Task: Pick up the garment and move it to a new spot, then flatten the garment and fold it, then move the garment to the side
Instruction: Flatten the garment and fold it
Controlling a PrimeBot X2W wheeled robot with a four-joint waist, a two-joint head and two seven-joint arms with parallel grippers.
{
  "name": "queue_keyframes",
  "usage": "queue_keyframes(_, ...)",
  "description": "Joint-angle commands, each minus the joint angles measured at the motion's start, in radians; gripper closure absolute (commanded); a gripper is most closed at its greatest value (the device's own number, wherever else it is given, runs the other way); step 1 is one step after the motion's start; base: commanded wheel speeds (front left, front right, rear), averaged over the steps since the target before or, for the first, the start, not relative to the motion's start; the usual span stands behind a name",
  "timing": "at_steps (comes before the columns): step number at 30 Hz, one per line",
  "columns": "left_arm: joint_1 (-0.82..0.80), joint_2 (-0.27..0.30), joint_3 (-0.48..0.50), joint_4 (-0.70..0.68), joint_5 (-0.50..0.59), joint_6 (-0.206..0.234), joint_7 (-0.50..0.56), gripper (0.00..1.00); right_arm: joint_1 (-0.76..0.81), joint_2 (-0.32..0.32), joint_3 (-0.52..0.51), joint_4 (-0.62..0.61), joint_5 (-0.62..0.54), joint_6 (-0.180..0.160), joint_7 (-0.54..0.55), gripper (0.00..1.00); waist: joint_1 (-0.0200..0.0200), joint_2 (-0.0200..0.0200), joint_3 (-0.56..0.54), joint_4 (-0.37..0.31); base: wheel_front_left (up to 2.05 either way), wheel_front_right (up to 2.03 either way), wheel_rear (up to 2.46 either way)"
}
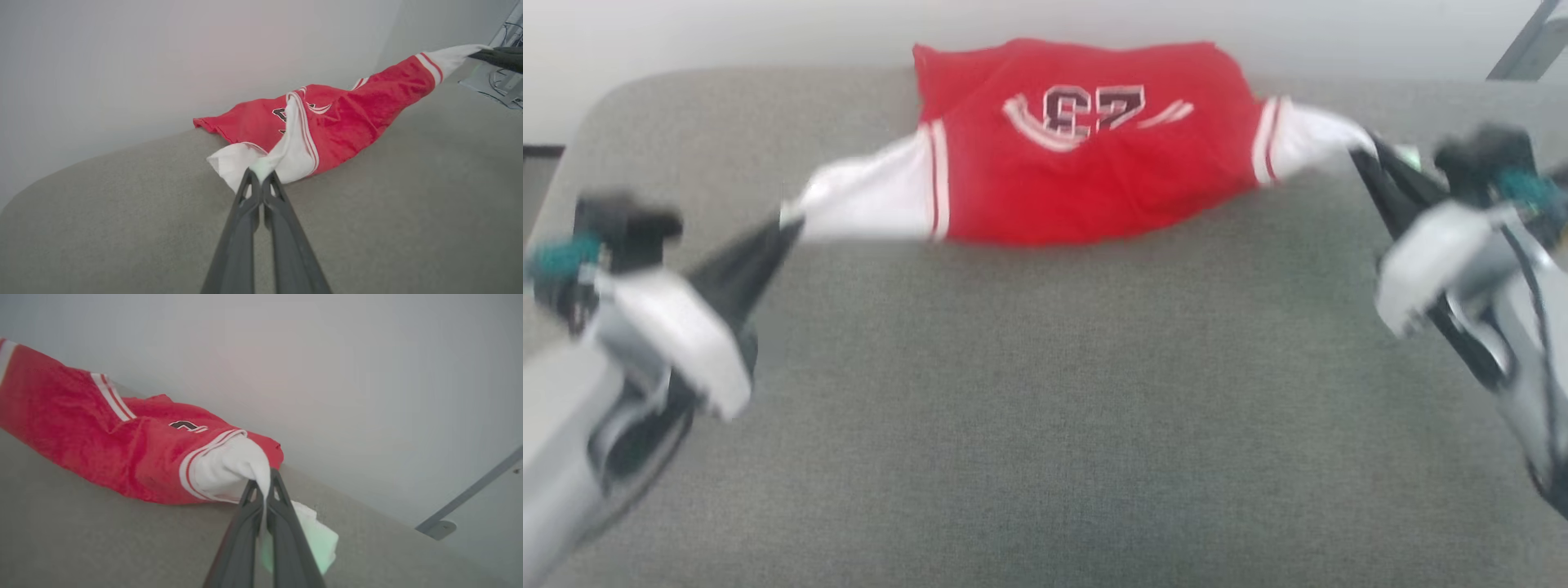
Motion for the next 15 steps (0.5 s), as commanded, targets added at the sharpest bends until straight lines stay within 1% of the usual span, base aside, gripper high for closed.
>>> queue_keyframes(1,0.056,0.027,-0.001,-0.034,-0.026,0.02,-0.011,1.0,0.053,-0.041,0.023,-0.062,0.036,-0.002,0.014,1.0,0.0,0.0,-0.029,-0.004,0.0,0.0,0.0)
queue_keyframes(3,0.134,0.077,-0.001,-0.098,-0.041,0.049,-0.025,1.0,0.129,-0.111,0.022,-0.137,0.08,-0.002,0.029,1.0,0.0,0.0,-0.039,-0.005,0.0,0.0,0.0)
queue_keyframes(5,0.214,0.125,-0.001,-0.15,-0.061,0.099,-0.037,1.0,0.211,-0.167,0.037,-0.22,0.118,-0.002,0.04,1.0,0.0,0.0,-0.044,-0.004,0.0,0.0,0.0)
queue_keyframes(9,0.353,0.199,0.007,-0.238,-0.085,0.207,-0.057,1.0,0.365,-0.262,0.005,-0.33,0.171,-0.002,0.05,1.0,0.0,0.0,-0.048,0.0,0.0,0.0,0.0)
queue_keyframes(12,0.443,0.221,0.015,-0.273,-0.106,0.27,-0.065,1.0,0.477,-0.312,0.004,-0.393,0.193,-0.002,0.067,1.0,0.0,0.0,-0.048,0.002,0.0,0.0,0.0)
queue_keyframes(15,0.515,0.221,0.036,-0.282,-0.12,0.312,-0.07,1.0,0.571,-0.353,0.021,-0.459,0.219,-0.002,0.084,1.0,0.0,0.0,-0.048,0.002,0.0,0.0,0.0)
